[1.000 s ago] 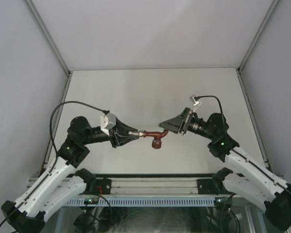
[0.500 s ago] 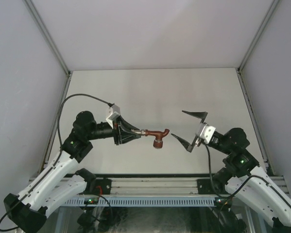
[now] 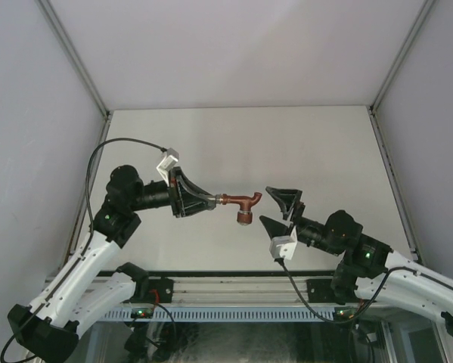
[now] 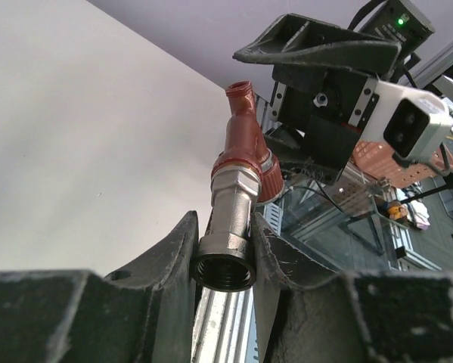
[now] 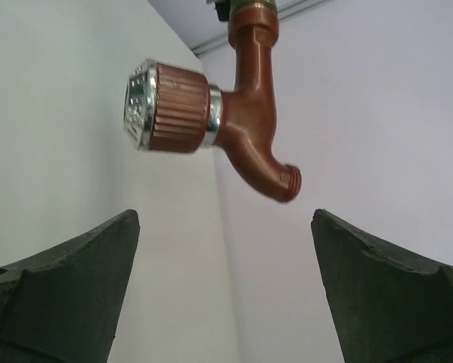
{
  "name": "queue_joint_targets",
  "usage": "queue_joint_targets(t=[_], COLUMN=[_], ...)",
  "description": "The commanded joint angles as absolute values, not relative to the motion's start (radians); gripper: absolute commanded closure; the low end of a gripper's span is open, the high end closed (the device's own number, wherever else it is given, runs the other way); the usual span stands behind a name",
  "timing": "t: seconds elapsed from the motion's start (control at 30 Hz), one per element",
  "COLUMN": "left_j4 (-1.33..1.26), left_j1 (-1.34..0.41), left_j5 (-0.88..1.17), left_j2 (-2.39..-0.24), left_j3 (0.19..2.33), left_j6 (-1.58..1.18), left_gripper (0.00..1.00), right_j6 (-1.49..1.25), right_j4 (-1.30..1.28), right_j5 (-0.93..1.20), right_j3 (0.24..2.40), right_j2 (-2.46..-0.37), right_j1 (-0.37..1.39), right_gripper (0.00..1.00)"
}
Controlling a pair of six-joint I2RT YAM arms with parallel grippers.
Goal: Install the water faucets
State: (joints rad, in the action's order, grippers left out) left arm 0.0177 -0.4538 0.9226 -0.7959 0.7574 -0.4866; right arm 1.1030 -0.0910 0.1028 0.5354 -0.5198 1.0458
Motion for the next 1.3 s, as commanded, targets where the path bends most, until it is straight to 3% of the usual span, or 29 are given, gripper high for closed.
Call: queue_joint_targets(t=[0.0,0.43,0.53,0.7,1.07,1.17,1.27], left_j4=[0.017,-0.046,-0.057,-0.058,-0.078,-0.078,-0.068], left_j1=[-0.449,-0.451,-0.449,-0.450,-0.451,-0.451,-0.451], left_j5=[0.923,0.898,0.905,0.908,0.969,0.995,1.019], left_j2=[-0.786,-0.809,-0.809,-0.807,-0.831,-0.829,-0.828], left_j3=[0.821,0.814,0.816,0.796,0.769,0.758,0.747], left_j6=[-0.525,-0.587,-0.588,-0.575,-0.497,-0.464,-0.431], left_gripper=[1.00,1.00,1.00,1.00,1.00,1.00,1.00], right_j6=[1.253,1.347,1.365,1.250,0.855,0.699,0.536], right_j4=[0.069,0.202,0.283,0.379,0.330,0.342,0.322], right_j5=[-0.087,-0.072,-0.079,-0.067,0.041,0.081,0.166], right_j3=[0.534,0.533,0.523,0.522,0.522,0.526,0.548], right_j2=[-0.569,-0.704,-0.729,-0.733,-0.645,-0.623,-0.609], right_j1=[1.130,1.228,1.231,1.229,1.210,1.162,1.070], right_gripper=[0.05,0.19,0.29,0.59,0.84,0.86,0.96])
